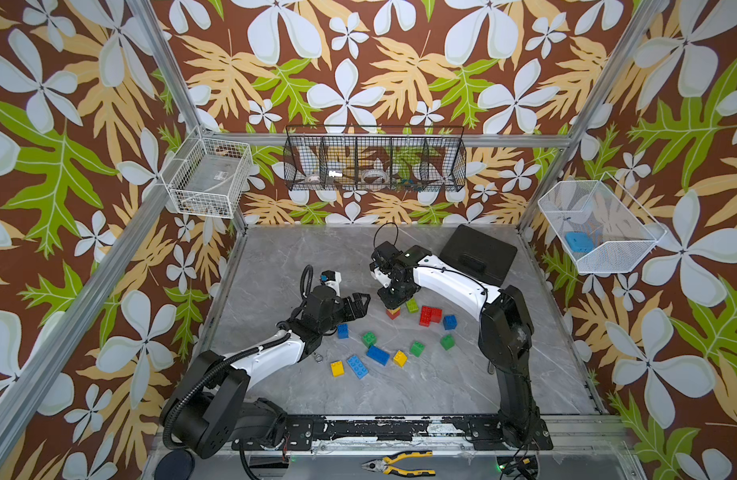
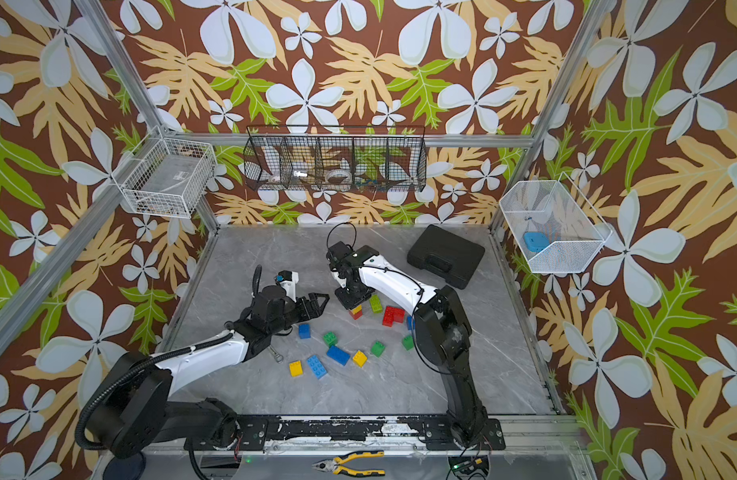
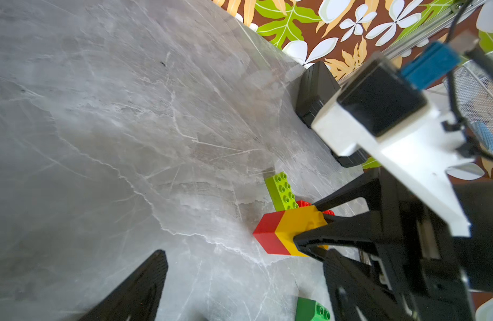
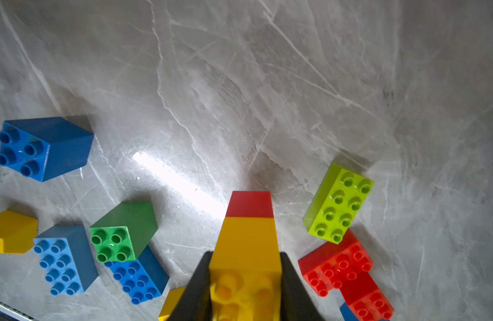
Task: Assemble a fork with lego
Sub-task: Adjust the lego brick at the center of the board.
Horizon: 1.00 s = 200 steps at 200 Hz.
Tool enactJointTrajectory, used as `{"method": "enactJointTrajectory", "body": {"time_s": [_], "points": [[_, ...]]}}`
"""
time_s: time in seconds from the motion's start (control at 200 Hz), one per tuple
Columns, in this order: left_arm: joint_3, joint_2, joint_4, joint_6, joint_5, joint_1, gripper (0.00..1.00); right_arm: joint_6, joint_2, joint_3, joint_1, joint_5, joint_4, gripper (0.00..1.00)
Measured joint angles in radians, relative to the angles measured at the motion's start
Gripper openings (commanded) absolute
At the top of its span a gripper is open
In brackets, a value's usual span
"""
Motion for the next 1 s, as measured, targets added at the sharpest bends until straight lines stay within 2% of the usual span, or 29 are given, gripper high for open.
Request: {"method": "enactJointTrajectory", "body": {"time_s": [0.195,0.365,0.636,0.661,0.691,0.791,0.916,1.001], "points": [[0.0,0.014,0.006,0.002,0.018,0.0,0.89,0.019,0.018,-0.028,0.008,0.007,0.021,0.31],[0.0,0.016,0.014,0.002,0.026,0.0,0.89,0.03,0.005,-0.077,0.01,0.005,0.064,0.46],[0.024,0.026,0.013,0.016,0.041,-0.005,0.9,0.055,-0.04,-0.144,0.01,-0.027,0.119,0.83],[0.028,0.027,0.013,0.018,0.041,-0.007,0.91,0.055,-0.051,-0.148,0.01,-0.027,0.129,0.92],[0.032,0.028,0.013,0.019,0.037,-0.011,0.91,0.055,-0.066,-0.154,0.01,-0.027,0.14,0.95],[0.046,0.029,0.017,0.027,0.019,-0.026,0.91,0.057,-0.146,-0.207,0.006,-0.026,0.187,0.93],[0.066,0.045,0.014,0.052,0.011,-0.068,0.9,0.08,-0.334,-0.404,-0.015,-0.011,0.4,0.8],[0.085,0.058,0.022,0.071,0.011,-0.098,0.88,0.109,-0.423,-0.539,-0.069,0.011,0.544,0.72]]}}
